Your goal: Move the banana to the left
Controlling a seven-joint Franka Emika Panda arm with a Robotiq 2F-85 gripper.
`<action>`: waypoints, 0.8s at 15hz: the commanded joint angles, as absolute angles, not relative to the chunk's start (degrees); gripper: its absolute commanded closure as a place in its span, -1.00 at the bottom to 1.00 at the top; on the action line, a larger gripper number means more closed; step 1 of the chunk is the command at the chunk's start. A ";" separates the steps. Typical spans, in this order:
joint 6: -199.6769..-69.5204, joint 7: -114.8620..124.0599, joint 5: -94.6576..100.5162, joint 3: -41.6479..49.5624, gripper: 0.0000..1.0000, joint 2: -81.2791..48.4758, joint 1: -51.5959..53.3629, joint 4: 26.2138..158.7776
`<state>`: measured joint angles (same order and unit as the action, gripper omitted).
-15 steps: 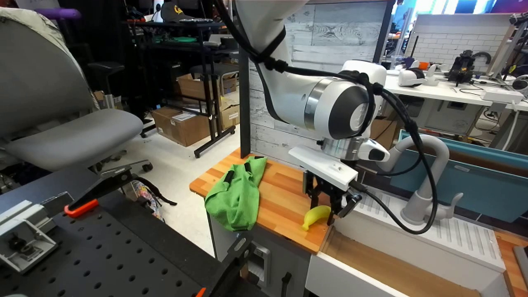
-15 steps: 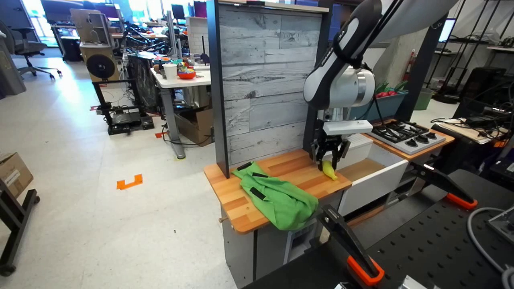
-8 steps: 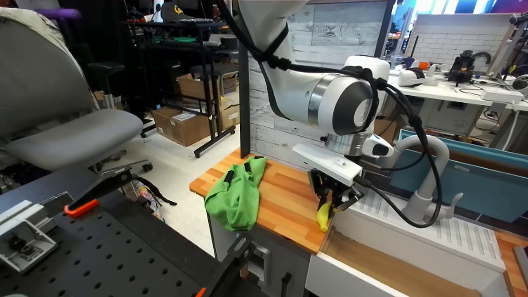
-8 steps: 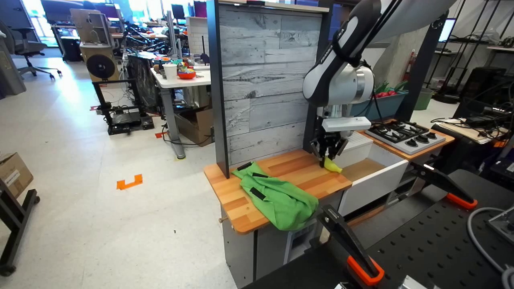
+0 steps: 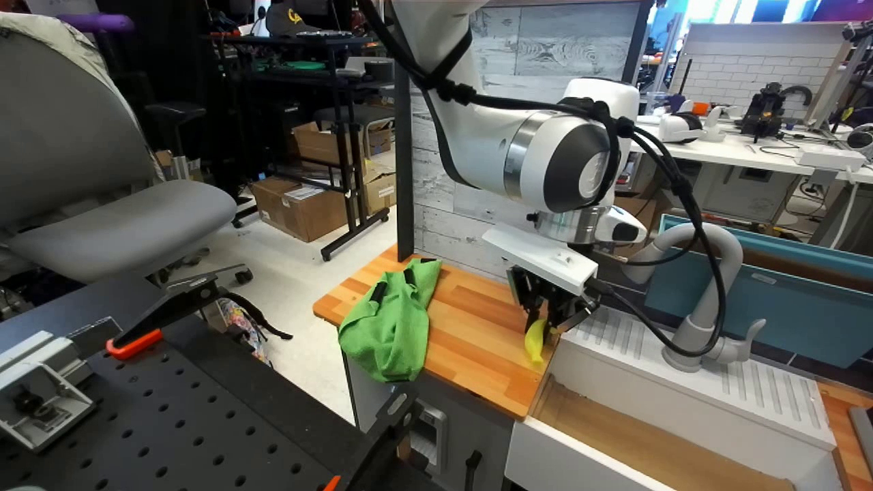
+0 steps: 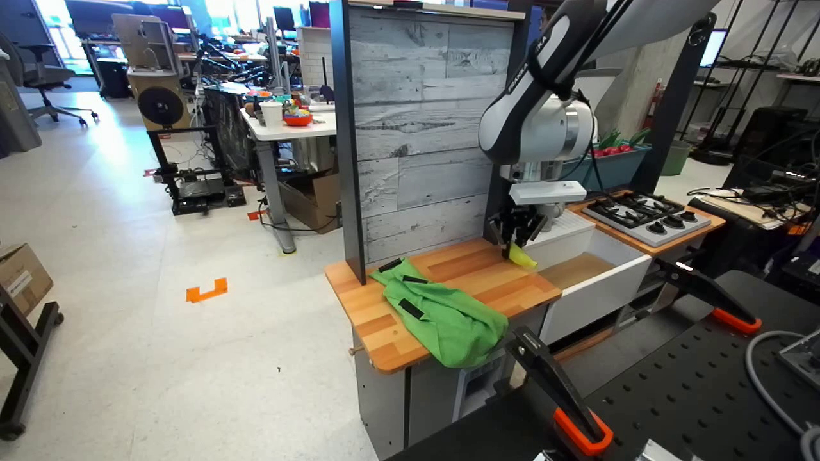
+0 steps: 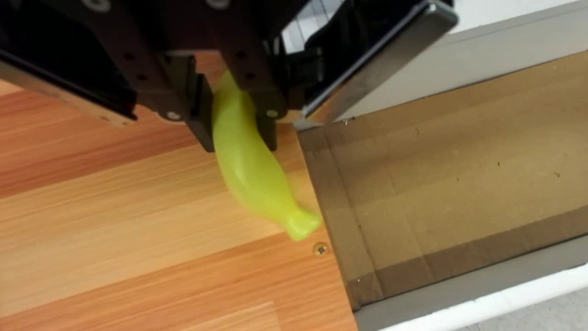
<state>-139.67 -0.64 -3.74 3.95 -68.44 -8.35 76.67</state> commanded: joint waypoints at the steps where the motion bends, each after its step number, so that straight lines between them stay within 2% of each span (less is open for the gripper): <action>1: -144.93 -4.07 -3.07 2.46 0.87 -62.51 -8.91 84.32; 12: -152.15 -7.60 -0.65 1.09 0.87 -49.07 -5.67 101.82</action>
<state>-150.16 -7.71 -2.51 1.10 -53.71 -7.20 95.68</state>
